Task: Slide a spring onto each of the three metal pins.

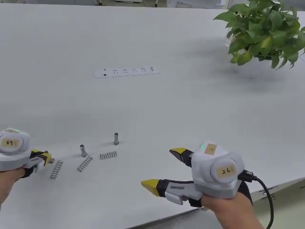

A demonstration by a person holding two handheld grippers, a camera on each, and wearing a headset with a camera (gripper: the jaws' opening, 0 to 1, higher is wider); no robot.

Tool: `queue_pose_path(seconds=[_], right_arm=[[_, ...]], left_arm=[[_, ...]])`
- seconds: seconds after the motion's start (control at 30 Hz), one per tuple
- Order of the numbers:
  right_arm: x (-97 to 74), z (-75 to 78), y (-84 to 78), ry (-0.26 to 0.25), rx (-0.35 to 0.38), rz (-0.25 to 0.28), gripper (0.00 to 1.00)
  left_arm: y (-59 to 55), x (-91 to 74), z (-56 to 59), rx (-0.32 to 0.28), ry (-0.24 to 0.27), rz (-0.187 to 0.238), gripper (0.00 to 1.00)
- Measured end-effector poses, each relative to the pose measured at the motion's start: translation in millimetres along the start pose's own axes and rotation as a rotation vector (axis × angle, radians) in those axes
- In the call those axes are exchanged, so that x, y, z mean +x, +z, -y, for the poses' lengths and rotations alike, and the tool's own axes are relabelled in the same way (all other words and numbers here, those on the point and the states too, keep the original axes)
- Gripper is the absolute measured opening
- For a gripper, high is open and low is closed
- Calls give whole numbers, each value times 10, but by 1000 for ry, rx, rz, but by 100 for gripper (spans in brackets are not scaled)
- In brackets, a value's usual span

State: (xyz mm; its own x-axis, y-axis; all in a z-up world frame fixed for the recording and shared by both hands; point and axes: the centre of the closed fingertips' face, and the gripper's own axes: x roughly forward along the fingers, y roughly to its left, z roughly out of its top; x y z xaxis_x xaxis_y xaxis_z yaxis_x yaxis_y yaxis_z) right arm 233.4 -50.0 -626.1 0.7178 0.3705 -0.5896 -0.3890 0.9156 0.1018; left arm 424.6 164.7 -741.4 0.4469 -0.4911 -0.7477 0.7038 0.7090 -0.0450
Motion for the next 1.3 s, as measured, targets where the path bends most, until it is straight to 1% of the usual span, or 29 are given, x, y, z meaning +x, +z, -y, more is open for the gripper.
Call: queue_pose_path(seconds=[0.07, 0.17, 0.27, 0.4, 0.53, 0.7, 0.83, 0.93, 1.1, 1.3], right_arm=[[0, 4, 4, -1, 3, 4, 65], [2, 10, -2, -1, 14, 11, 65], [22, -5, -44, 8, 14, 2, 65], [37, -18, -61, 20, 8, -6, 65], [46, -5, -38, 26, 2, -4, 65], [53, 14, -26, 30, -5, -3, 65], [56, 7, -42, 34, -10, -7, 65], [50, -13, -56, 37, -9, -8, 65], [46, -57, -68, 43, -11, -13, 65], [47, -63, -68, 47, -16, -15, 64]], left_arm=[[-32, -3, 32, -5, -13, -10, 7], [-78, -12, 50, -5, -19, -20, 10], [-115, -45, 76, -32, -34, -23, 14], [-173, -93, 74, -39, -32, -26, 16], [-278, -134, 63, -49, -30, -41, 17], [-342, -170, 50, -64, -22, -43, 17], [-384, -188, 57, -73, -18, -43, 17], [-405, -200, 82, -75, -19, -44, 17], [-422, -201, 115, -79, -24, -42, 17], [-438, -203, 164, -85, -31, -40, 16]])
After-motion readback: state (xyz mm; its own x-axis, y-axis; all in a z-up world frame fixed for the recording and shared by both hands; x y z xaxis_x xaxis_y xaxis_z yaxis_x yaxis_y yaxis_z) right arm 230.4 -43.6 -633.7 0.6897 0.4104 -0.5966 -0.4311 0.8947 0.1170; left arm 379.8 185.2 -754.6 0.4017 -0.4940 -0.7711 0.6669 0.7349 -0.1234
